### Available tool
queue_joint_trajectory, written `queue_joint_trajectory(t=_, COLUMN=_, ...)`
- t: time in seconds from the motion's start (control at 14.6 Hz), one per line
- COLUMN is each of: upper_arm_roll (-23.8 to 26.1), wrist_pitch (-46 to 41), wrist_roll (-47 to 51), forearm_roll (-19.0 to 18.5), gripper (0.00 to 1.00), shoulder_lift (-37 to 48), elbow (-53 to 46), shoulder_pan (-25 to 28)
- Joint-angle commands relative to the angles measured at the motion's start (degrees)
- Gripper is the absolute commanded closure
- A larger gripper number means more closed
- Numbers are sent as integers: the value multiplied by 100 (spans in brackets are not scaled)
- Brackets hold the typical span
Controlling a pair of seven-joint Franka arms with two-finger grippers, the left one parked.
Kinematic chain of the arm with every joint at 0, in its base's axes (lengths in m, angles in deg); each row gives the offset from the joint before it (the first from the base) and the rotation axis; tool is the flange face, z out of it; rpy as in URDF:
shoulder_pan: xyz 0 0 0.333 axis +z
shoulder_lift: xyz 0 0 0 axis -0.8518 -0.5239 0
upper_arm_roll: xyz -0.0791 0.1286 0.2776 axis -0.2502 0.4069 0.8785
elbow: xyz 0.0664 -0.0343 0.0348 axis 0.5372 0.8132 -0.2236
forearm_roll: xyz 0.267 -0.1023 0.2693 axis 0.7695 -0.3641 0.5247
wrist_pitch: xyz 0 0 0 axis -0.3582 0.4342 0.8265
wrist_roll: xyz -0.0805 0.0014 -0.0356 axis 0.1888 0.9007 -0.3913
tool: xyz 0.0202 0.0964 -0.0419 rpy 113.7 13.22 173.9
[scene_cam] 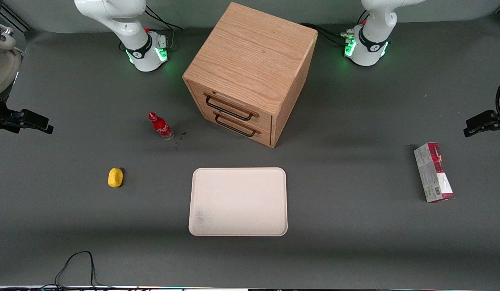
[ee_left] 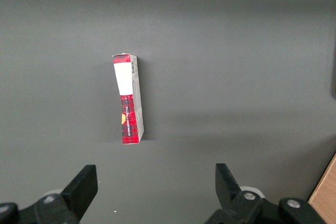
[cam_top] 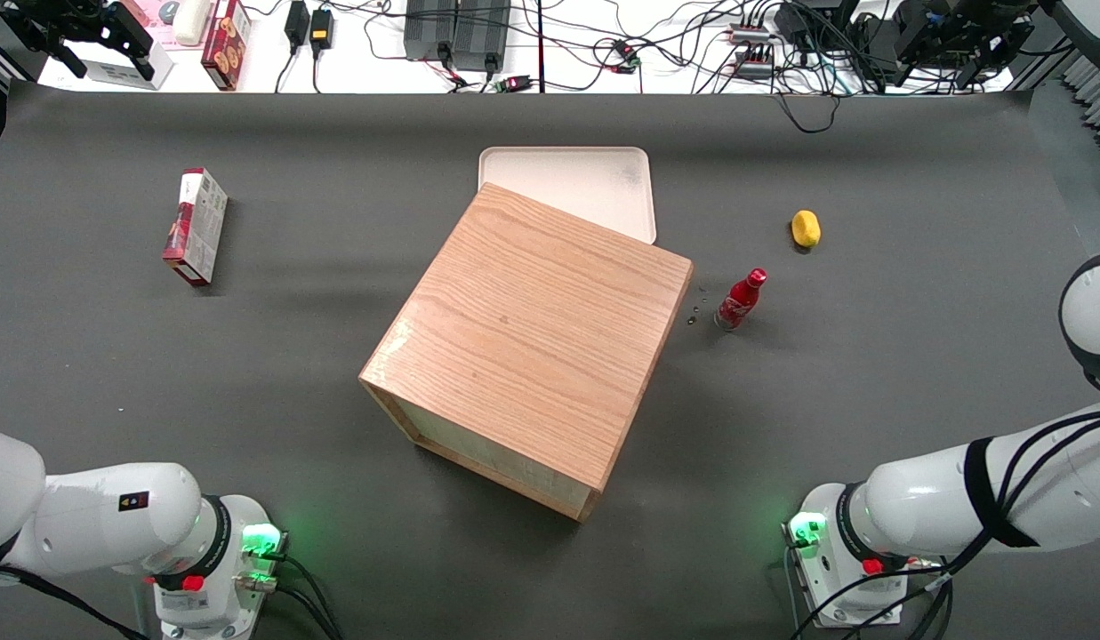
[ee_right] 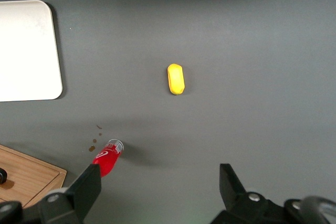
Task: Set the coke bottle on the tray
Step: 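Move the open right gripper out toward the red Coca-Cola bottle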
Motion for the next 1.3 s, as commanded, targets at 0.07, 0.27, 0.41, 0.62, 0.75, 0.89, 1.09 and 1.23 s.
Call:
queue_joint_trajectory(t=0.07, upper_arm_roll=-10, wrist_pitch=-93, wrist_roll=12, forearm_roll=-49, gripper=0, shoulder_lift=-25, elbow=-104, shoulder_pan=22)
queue_joint_trajectory(t=0.27, upper_arm_roll=-10, wrist_pitch=-101, wrist_roll=3, forearm_roll=-49, gripper=0, shoulder_lift=-34, elbow=-104, shoulder_pan=13)
queue_joint_trajectory(t=0.41, upper_arm_roll=-10, wrist_pitch=-128, wrist_roll=55, forearm_roll=-40, gripper=0, shoulder_lift=53, elbow=-43, shoulder_pan=31)
queue_joint_trajectory(t=0.62, upper_arm_roll=43, wrist_pitch=-321, wrist_roll=170, forearm_roll=-31, gripper=0, shoulder_lift=483, elbow=272, shoulder_pan=153)
queue_joint_trajectory(t=0.75, upper_arm_roll=34, wrist_pitch=-120, wrist_roll=441, forearm_roll=135, gripper=0, shoulder_lift=843, elbow=702, shoulder_pan=259)
queue_joint_trajectory(t=0.89, upper_arm_roll=43, wrist_pitch=99, wrist_roll=582, forearm_roll=180, gripper=0, shoulder_lift=1221, elbow=1194, shoulder_pan=443)
queue_joint_trajectory(t=1.09, upper_arm_roll=43, wrist_pitch=591, wrist_roll=1143, forearm_roll=171, gripper=0, shoulder_lift=1793, elbow=2020, shoulder_pan=881)
queue_joint_trajectory(t=1.23, upper_arm_roll=52, wrist_pitch=1065, wrist_roll=1487, forearm_roll=162, gripper=0, shoulder_lift=2162, elbow=2731, shoulder_pan=1128)
